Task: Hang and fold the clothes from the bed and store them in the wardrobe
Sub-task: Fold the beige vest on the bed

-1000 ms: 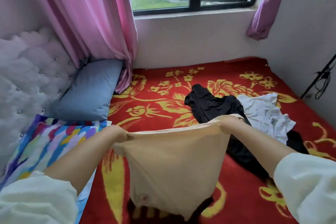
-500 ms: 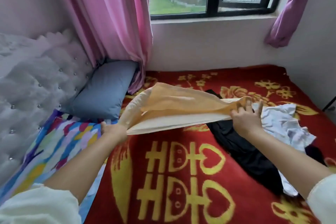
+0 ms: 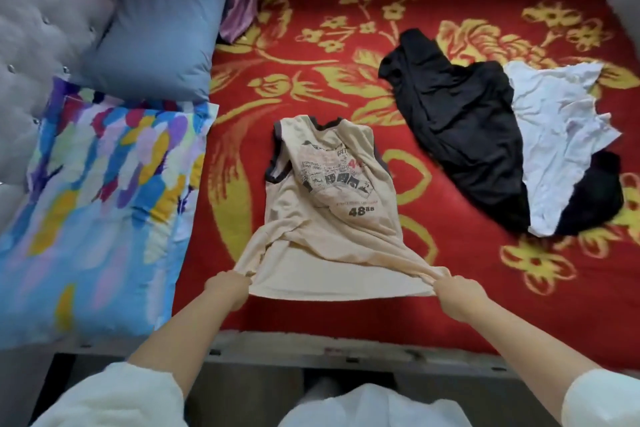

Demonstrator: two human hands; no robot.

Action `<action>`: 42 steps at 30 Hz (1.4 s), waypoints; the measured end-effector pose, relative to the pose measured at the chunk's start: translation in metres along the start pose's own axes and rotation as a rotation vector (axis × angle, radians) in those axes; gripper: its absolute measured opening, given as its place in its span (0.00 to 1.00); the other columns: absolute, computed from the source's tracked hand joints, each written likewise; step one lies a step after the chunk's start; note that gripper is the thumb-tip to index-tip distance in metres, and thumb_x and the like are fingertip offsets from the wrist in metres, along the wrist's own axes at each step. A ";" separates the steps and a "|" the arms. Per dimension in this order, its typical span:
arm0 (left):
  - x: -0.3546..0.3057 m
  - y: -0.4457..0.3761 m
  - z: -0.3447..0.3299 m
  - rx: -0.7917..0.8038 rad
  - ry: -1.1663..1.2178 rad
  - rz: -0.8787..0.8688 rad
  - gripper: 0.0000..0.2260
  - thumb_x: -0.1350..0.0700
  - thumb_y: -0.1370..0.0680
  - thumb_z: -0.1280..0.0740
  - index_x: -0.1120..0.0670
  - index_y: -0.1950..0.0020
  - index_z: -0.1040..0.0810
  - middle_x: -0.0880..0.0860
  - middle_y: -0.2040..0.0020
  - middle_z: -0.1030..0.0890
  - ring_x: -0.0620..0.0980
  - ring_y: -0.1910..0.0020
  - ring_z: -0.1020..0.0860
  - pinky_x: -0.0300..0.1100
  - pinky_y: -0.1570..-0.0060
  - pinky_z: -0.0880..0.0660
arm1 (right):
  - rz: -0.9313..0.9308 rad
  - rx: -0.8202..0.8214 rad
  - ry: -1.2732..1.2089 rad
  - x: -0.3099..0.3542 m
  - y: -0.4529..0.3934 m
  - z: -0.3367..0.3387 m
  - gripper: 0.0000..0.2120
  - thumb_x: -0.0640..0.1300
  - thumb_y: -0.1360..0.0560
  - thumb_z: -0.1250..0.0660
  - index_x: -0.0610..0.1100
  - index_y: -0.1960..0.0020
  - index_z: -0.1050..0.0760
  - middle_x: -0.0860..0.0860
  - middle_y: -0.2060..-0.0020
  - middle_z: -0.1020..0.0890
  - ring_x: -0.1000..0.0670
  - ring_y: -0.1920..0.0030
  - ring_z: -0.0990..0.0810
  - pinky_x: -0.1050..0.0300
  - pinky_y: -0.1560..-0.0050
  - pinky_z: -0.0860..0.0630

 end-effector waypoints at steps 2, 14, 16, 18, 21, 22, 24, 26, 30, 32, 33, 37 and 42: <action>-0.002 0.000 -0.017 0.010 0.037 0.018 0.20 0.62 0.21 0.49 0.56 0.28 0.38 0.57 0.32 0.33 0.56 0.35 0.32 0.48 0.40 0.31 | 0.007 0.021 -0.023 0.008 -0.001 -0.013 0.17 0.34 0.23 0.49 0.40 0.38 0.31 0.44 0.39 0.30 0.47 0.48 0.24 0.56 0.53 0.28; -0.025 -0.012 -0.097 0.345 -0.158 -0.081 0.19 0.62 0.20 0.45 0.59 0.29 0.37 0.57 0.29 0.35 0.56 0.31 0.35 0.49 0.34 0.37 | 0.236 0.510 0.154 0.056 -0.016 -0.083 0.16 0.34 0.22 0.46 0.35 0.37 0.29 0.39 0.38 0.26 0.42 0.41 0.25 0.50 0.41 0.29; -0.037 -0.010 -0.118 0.521 -0.212 -0.150 0.18 0.61 0.20 0.44 0.60 0.30 0.35 0.58 0.30 0.33 0.58 0.32 0.33 0.50 0.33 0.37 | 0.289 0.663 0.206 0.061 -0.017 -0.099 0.16 0.35 0.23 0.45 0.34 0.38 0.28 0.40 0.38 0.26 0.43 0.43 0.25 0.50 0.41 0.29; -0.045 -0.010 -0.130 0.664 -0.291 -0.232 0.18 0.58 0.20 0.43 0.61 0.31 0.33 0.58 0.31 0.32 0.58 0.34 0.32 0.50 0.35 0.35 | 0.279 0.792 0.259 0.060 -0.019 -0.107 0.17 0.36 0.24 0.42 0.35 0.36 0.29 0.41 0.38 0.26 0.43 0.43 0.25 0.52 0.43 0.28; -0.057 -0.028 -0.117 0.651 -0.195 -0.289 0.22 0.60 0.21 0.41 0.58 0.27 0.38 0.57 0.29 0.35 0.56 0.32 0.34 0.47 0.36 0.34 | 0.256 0.741 0.156 0.060 -0.045 -0.093 0.17 0.39 0.22 0.43 0.37 0.35 0.30 0.47 0.45 0.25 0.47 0.50 0.27 0.56 0.51 0.30; -0.060 -0.041 -0.103 0.588 -0.077 -0.275 0.22 0.62 0.21 0.42 0.56 0.27 0.39 0.57 0.28 0.36 0.56 0.32 0.34 0.45 0.36 0.34 | 0.258 0.659 0.112 0.059 -0.060 -0.081 0.17 0.37 0.22 0.44 0.38 0.35 0.30 0.47 0.46 0.24 0.47 0.49 0.26 0.55 0.50 0.29; -0.061 -0.079 -0.069 0.413 0.123 -0.251 0.20 0.60 0.21 0.44 0.55 0.27 0.37 0.55 0.29 0.35 0.55 0.32 0.33 0.44 0.38 0.34 | 0.229 0.519 0.042 0.055 -0.101 -0.053 0.18 0.34 0.24 0.47 0.37 0.36 0.29 0.44 0.42 0.23 0.45 0.46 0.23 0.54 0.50 0.26; -0.057 -0.121 -0.032 0.218 0.300 -0.209 0.18 0.58 0.20 0.45 0.55 0.30 0.34 0.55 0.31 0.32 0.54 0.34 0.31 0.44 0.41 0.32 | 0.203 0.391 -0.049 0.051 -0.139 -0.024 0.18 0.34 0.25 0.47 0.37 0.39 0.27 0.42 0.44 0.21 0.45 0.49 0.22 0.56 0.60 0.27; -0.037 -0.202 0.052 -0.230 0.798 -0.037 0.17 0.55 0.21 0.40 0.61 0.34 0.30 0.60 0.36 0.26 0.57 0.38 0.28 0.45 0.45 0.31 | 0.123 -0.001 -0.287 0.040 -0.220 0.044 0.14 0.34 0.25 0.46 0.35 0.44 0.26 0.41 0.47 0.20 0.44 0.54 0.22 0.55 0.61 0.27; -0.026 -0.236 0.085 -0.418 1.020 0.071 0.21 0.52 0.22 0.38 0.63 0.34 0.31 0.61 0.36 0.27 0.58 0.38 0.29 0.45 0.44 0.32 | 0.086 -0.195 -0.423 0.035 -0.256 0.075 0.10 0.36 0.24 0.44 0.38 0.49 0.25 0.44 0.52 0.20 0.43 0.53 0.23 0.56 0.61 0.30; -0.022 -0.253 0.093 -0.459 1.121 0.116 0.24 0.51 0.22 0.37 0.63 0.32 0.34 0.60 0.34 0.28 0.57 0.36 0.30 0.45 0.42 0.33 | 0.065 -0.282 -0.496 0.033 -0.270 0.089 0.07 0.37 0.24 0.42 0.45 0.53 0.26 0.48 0.57 0.22 0.44 0.55 0.26 0.58 0.63 0.32; -0.024 -0.311 0.098 -0.423 1.661 0.144 0.37 0.52 0.26 0.30 0.60 0.25 0.47 0.57 0.28 0.36 0.54 0.30 0.35 0.47 0.32 0.36 | -0.062 -0.470 -0.808 0.024 -0.319 0.115 0.24 0.45 0.27 0.32 0.43 0.34 0.34 0.45 0.42 0.27 0.46 0.40 0.29 0.53 0.42 0.32; -0.025 -0.334 0.107 -0.513 1.837 -0.001 0.29 0.68 0.27 0.34 0.56 0.28 0.37 0.53 0.39 0.26 0.51 0.42 0.26 0.42 0.48 0.28 | -0.144 -0.328 -1.207 0.025 -0.348 0.110 0.29 0.38 0.26 0.34 0.41 0.28 0.40 0.43 0.44 0.24 0.46 0.48 0.26 0.56 0.51 0.28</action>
Point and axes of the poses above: each hand's wrist, its own y-axis away from the middle knuckle, its own z-axis out of the back of the hand, x = y × z, the point moved 5 cm from there along -y, towards the middle knuckle
